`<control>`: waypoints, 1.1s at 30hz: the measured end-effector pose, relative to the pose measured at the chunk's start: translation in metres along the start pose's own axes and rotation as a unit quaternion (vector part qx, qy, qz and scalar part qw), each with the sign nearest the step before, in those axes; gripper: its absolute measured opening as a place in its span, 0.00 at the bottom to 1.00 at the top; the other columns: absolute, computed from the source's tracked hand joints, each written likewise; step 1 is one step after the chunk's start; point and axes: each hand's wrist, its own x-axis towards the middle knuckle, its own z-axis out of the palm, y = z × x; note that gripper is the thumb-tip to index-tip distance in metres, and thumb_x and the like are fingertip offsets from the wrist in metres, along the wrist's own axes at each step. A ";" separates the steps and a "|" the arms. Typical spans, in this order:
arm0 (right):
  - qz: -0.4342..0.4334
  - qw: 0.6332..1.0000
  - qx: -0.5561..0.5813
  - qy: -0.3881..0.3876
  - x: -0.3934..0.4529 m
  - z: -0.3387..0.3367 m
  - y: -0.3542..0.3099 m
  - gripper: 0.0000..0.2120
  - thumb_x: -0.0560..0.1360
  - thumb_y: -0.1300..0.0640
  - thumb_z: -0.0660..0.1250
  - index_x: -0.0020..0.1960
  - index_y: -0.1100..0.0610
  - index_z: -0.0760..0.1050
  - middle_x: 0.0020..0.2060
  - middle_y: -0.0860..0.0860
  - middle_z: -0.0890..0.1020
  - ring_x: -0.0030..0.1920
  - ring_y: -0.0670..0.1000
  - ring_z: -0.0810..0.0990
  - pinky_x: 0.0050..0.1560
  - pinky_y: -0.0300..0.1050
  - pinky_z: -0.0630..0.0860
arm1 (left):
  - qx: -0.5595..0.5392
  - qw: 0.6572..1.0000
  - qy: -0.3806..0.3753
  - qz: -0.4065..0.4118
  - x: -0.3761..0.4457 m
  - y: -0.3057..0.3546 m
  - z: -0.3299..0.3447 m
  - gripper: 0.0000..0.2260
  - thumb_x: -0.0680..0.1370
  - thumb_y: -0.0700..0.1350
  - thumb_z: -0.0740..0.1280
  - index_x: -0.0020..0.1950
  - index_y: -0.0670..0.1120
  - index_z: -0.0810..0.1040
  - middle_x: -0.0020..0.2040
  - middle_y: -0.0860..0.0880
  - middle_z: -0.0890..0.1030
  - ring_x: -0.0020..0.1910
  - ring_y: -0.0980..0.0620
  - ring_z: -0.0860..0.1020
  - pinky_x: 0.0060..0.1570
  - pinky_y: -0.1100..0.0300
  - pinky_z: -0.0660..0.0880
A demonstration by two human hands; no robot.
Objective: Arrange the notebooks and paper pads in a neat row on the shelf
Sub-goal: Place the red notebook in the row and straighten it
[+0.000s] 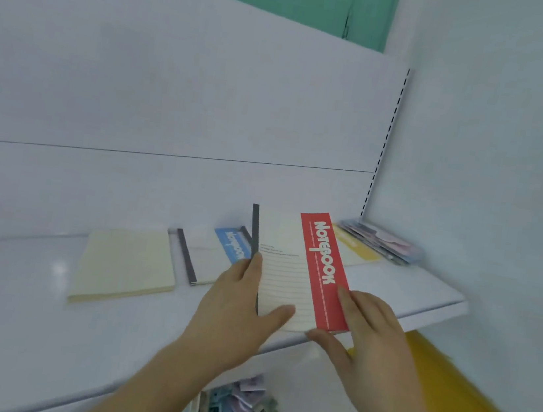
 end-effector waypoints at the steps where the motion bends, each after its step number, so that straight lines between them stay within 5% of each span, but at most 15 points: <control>1: -0.002 1.000 -0.009 0.001 0.008 0.007 0.009 0.33 0.72 0.32 0.61 0.64 0.56 0.74 0.55 0.50 0.81 0.57 0.52 0.78 0.59 0.45 0.69 | 0.020 0.999 -0.026 0.015 0.009 -0.002 0.006 0.31 0.75 0.63 0.67 0.73 0.59 0.58 0.63 0.58 0.69 0.59 0.59 0.70 0.56 0.64 0.72; 4: -0.021 1.000 -0.023 -0.006 0.036 0.028 0.034 0.34 0.71 0.32 0.62 0.63 0.57 0.76 0.56 0.51 0.82 0.59 0.54 0.79 0.61 0.47 0.66 | 0.078 0.992 -0.093 0.016 0.039 -0.016 0.023 0.35 0.74 0.64 0.68 0.75 0.56 0.57 0.60 0.56 0.67 0.58 0.58 0.67 0.54 0.66 0.70; 9: -0.063 0.998 -0.012 -0.024 0.091 0.068 0.066 0.38 0.72 0.29 0.53 0.63 0.58 0.78 0.58 0.50 0.82 0.62 0.54 0.77 0.63 0.49 0.70 | 0.134 0.986 -0.095 -0.009 0.092 -0.031 0.042 0.34 0.75 0.66 0.66 0.76 0.55 0.60 0.64 0.53 0.71 0.61 0.55 0.70 0.60 0.59 0.75; 20: -0.161 0.982 0.029 -0.093 0.158 0.153 0.108 0.34 0.77 0.31 0.49 0.63 0.54 0.78 0.57 0.46 0.82 0.65 0.54 0.74 0.67 0.50 0.69 | 0.264 0.958 -0.097 -0.063 0.146 -0.053 0.068 0.22 0.77 0.67 0.61 0.55 0.49 0.74 0.53 0.50 0.77 0.54 0.50 0.73 0.50 0.58 0.69; 28: -0.229 0.962 0.032 -0.146 0.185 0.163 0.123 0.30 0.75 0.30 0.52 0.57 0.49 0.81 0.50 0.43 0.83 0.60 0.53 0.77 0.64 0.53 0.72 | 0.322 0.936 -0.096 -0.102 0.154 -0.050 0.082 0.21 0.77 0.66 0.61 0.51 0.49 0.75 0.51 0.51 0.77 0.54 0.51 0.72 0.55 0.58 0.69; 33: -0.264 0.938 0.084 -0.208 0.199 0.171 0.131 0.35 0.74 0.27 0.47 0.68 0.48 0.72 0.59 0.42 0.77 0.69 0.49 0.65 0.73 0.45 0.59 | 0.302 0.939 -0.085 -0.141 0.155 -0.046 0.086 0.20 0.76 0.67 0.63 0.46 0.50 0.73 0.47 0.52 0.76 0.50 0.52 0.73 0.51 0.58 0.71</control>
